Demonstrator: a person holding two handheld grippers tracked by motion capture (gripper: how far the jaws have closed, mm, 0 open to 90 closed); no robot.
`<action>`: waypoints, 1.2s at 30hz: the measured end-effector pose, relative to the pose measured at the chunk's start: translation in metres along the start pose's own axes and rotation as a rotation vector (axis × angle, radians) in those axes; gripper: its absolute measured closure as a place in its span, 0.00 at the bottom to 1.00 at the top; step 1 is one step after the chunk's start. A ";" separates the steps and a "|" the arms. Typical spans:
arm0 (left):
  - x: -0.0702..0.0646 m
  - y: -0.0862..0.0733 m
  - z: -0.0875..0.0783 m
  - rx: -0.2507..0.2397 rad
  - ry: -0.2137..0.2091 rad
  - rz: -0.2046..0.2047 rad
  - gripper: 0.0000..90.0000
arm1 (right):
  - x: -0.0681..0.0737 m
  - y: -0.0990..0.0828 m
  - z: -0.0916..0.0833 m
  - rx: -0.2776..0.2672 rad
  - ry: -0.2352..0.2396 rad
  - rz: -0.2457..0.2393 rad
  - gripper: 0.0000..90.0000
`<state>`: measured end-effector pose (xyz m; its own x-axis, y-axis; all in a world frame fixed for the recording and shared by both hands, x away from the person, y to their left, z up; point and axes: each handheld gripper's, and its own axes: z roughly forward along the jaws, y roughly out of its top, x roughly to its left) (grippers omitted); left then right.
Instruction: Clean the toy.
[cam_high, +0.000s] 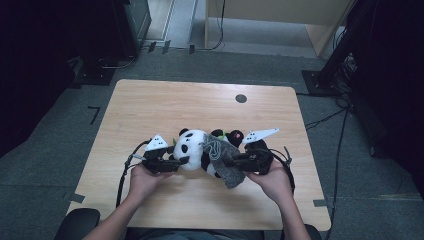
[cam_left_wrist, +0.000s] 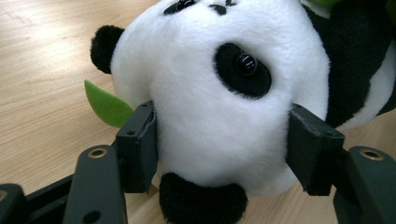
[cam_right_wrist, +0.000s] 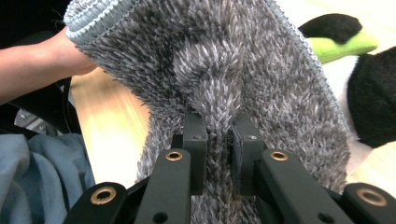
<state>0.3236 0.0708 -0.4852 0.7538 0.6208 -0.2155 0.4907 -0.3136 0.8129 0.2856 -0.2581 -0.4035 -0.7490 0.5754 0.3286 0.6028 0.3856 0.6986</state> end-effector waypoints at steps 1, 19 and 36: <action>0.000 0.000 0.000 0.002 0.000 0.001 0.40 | -0.002 -0.001 -0.002 -0.005 -0.007 0.008 0.89; 0.003 0.002 0.000 0.002 -0.012 -0.011 0.40 | -0.034 -0.015 -0.012 -0.028 -0.123 0.093 0.89; 0.003 0.003 0.000 0.009 -0.014 -0.020 0.40 | 0.010 0.011 -0.039 -0.141 -0.105 -0.010 0.89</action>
<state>0.3280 0.0717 -0.4832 0.7494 0.6174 -0.2393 0.5097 -0.3073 0.8036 0.2735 -0.2760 -0.3681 -0.7174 0.6471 0.2580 0.5453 0.2910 0.7861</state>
